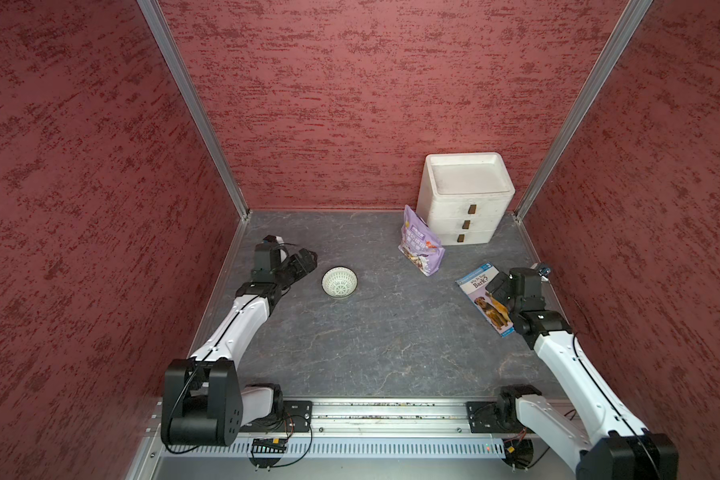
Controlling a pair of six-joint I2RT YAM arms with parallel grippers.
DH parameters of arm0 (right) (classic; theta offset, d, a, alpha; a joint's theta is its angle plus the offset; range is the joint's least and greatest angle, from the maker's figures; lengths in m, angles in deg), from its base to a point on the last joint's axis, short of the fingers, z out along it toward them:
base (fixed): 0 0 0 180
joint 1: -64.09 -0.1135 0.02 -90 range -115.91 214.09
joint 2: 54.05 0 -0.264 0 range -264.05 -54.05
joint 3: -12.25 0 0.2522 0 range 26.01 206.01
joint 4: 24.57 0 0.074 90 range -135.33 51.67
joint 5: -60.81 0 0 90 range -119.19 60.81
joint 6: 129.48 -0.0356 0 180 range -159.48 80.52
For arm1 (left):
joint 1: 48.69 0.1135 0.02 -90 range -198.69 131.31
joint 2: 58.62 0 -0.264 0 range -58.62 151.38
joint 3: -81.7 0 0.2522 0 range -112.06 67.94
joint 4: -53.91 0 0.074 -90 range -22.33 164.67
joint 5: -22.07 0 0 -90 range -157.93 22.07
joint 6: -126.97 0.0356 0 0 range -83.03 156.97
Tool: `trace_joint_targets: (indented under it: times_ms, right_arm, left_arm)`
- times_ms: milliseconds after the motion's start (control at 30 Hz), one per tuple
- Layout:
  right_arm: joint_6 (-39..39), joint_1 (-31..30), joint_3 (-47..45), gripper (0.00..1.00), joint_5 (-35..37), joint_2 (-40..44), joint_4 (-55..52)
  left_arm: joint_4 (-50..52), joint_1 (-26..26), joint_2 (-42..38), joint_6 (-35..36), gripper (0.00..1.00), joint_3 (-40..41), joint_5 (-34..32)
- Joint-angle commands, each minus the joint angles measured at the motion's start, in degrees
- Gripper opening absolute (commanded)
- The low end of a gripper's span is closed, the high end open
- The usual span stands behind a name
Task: Pour the oats into the breakfast bowl
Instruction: Pick up the bowl from the center of the board.
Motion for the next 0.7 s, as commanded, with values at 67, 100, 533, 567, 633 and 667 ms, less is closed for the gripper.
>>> trace_joint_targets:
  times_ms: [67,100,533,567,633,667]
  right_arm:
    - [-1.21,0.06,2.67,0.99,-8.24,0.09,-9.85]
    - [-1.45,0.03,2.92,0.98,-9.89,-0.21,-10.27]
    - [2.2,-0.15,1.38,0.99,-18.57,-3.43,-9.51]
    - [2.23,-0.2,1.06,0.99,-19.63,-2.83,-9.35]
    - [2.19,-0.25,0.66,0.99,-20.33,-1.36,-9.79]
    - [2.14,-0.25,0.61,0.99,-20.13,-0.51,-10.22]
  left_arm:
    - [9.85,-4.94,4.01,-1.25,0.89,-1.92,-8.65]
    - [10.84,-5.46,5.39,-1.96,0.87,-2.24,-9.28]
    - [10.04,-10.28,13.54,-4.19,0.69,-3.32,-9.08]
    - [9.91,-10.45,13.95,-4.19,0.66,-3.43,-8.79]
    - [10.38,-10.7,15.06,-4.17,0.53,-4.01,-8.75]
    - [10.69,-10.67,15.68,-4.16,0.51,-4.28,-8.79]
